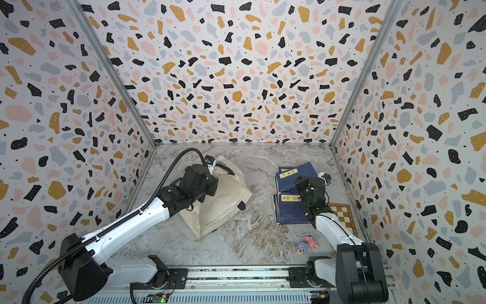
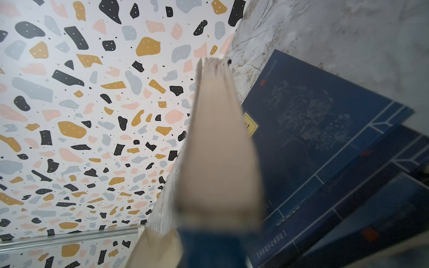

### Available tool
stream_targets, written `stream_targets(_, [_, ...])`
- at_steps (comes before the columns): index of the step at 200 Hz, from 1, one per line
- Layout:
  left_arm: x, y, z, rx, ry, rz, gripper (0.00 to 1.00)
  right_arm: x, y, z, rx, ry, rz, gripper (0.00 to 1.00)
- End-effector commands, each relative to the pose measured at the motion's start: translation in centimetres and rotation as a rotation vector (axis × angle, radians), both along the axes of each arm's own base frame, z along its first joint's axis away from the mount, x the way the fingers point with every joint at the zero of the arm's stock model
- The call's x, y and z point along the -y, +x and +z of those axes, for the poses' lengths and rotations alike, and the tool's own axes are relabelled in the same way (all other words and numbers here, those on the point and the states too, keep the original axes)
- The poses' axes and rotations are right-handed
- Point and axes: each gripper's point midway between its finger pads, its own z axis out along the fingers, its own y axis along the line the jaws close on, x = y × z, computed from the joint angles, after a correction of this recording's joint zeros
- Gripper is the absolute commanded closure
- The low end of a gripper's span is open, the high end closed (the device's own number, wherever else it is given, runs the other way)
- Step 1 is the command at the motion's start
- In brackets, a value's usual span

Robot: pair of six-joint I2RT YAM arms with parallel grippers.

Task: Take out the books from the canvas bag
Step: Place the book on the book.

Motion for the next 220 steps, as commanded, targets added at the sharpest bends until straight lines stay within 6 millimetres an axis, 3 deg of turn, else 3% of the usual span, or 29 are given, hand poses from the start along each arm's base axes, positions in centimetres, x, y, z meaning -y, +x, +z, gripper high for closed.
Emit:
stream_targets(1, [0.2, -0.1, 0.9, 0.023, -0.044, -0.010, 1.00, 1.0, 2.1, 3.9, 0.140, 0.049, -0.072, 1.00])
stream_targets(50, [0.2, 0.0, 0.8, 0.021, -0.037, -0.010, 1.00, 1.1, 3.9, 0.9, 0.052, 0.131, -0.093, 1.00])
stream_targets(101, [0.3, 0.0, 0.8, 0.020, -0.035, -0.012, 1.00, 1.1, 4.6, -1.7, -0.011, 0.206, -0.109, 1.00])
stream_targets(121, [0.3, 0.0, 0.8, 0.019, -0.034, -0.014, 1.00, 1.1, 4.8, -2.4, -0.040, 0.214, -0.104, 0.89])
stream_targets(144, [0.3, -0.1, 0.8, 0.019, -0.028, -0.015, 1.00, 1.2, 4.5, -3.3, -0.067, 0.236, -0.097, 0.68])
stream_targets(175, [0.3, 0.0, 0.8, 0.019, -0.029, -0.017, 1.00, 1.1, 4.0, -3.1, -0.086, 0.269, -0.075, 0.42])
stream_targets(202, [0.3, -0.1, 0.8, 0.018, -0.029, -0.018, 1.00, 0.6, 3.1, -3.2, -0.149, 0.273, -0.051, 0.31])
stream_targets(220, [0.3, -0.1, 0.8, 0.018, -0.027, -0.018, 1.00, 0.3, 2.6, -3.8, -0.191, 0.282, -0.030, 0.30])
